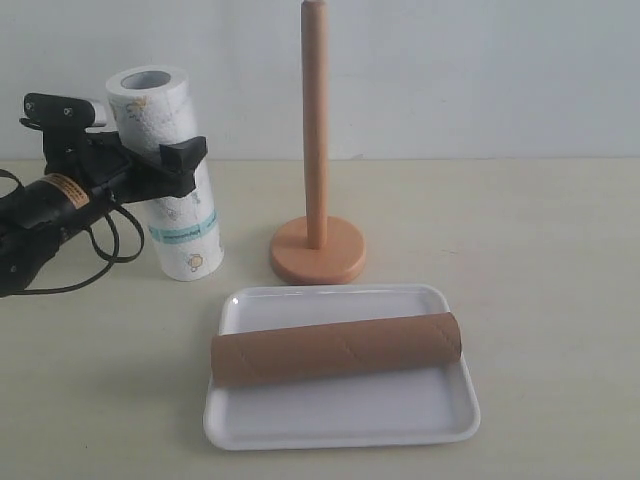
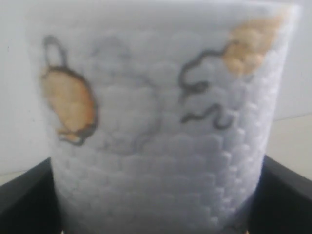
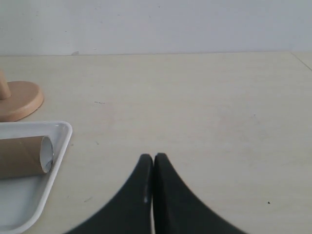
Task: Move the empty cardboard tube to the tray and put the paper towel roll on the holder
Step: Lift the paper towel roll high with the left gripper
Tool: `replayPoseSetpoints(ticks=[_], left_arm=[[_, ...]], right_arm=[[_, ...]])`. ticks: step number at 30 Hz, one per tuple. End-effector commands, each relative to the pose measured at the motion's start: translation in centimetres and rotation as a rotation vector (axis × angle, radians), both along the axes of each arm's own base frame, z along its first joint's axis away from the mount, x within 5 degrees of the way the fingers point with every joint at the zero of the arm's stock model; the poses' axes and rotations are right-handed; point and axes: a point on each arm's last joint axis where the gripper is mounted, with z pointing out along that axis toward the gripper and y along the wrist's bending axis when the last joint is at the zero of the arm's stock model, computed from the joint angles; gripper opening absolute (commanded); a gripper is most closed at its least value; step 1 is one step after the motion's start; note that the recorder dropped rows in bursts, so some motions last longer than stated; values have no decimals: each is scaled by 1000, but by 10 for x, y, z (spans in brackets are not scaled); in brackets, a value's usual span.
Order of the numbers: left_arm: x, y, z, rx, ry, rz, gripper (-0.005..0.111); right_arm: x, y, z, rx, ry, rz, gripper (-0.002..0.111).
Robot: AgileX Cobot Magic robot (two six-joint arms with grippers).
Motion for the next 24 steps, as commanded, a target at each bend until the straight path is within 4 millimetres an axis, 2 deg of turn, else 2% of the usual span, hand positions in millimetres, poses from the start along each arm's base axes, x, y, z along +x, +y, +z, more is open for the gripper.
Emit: replayPoseSetpoints(ticks=[1,5,6,11,15,19,24], left_arm=[[2,0,-3,-9,30,21,42],[2,1,0,-3,-8,16,9],[1,0,2,5,-31,4,4],[-6,-7,29,33,-82,-82,4],[-11,0,59,49,-78,-31,4],[-26,4,105,41,-156,-2,4],[-54,8,166,-91,-323,-15,4]], right_arm=[[0,0,1,-7,-15,-2,0],[0,0,1,-7,-15,-2,0],[0,0,1,-7,-15,-2,0],[0,0,1,-7,-15,-2,0],[0,0,1,-7,-15,-2,0],[0,0,1,-7,-15,-2,0],[0,0,1,-7,-15,-2,0]])
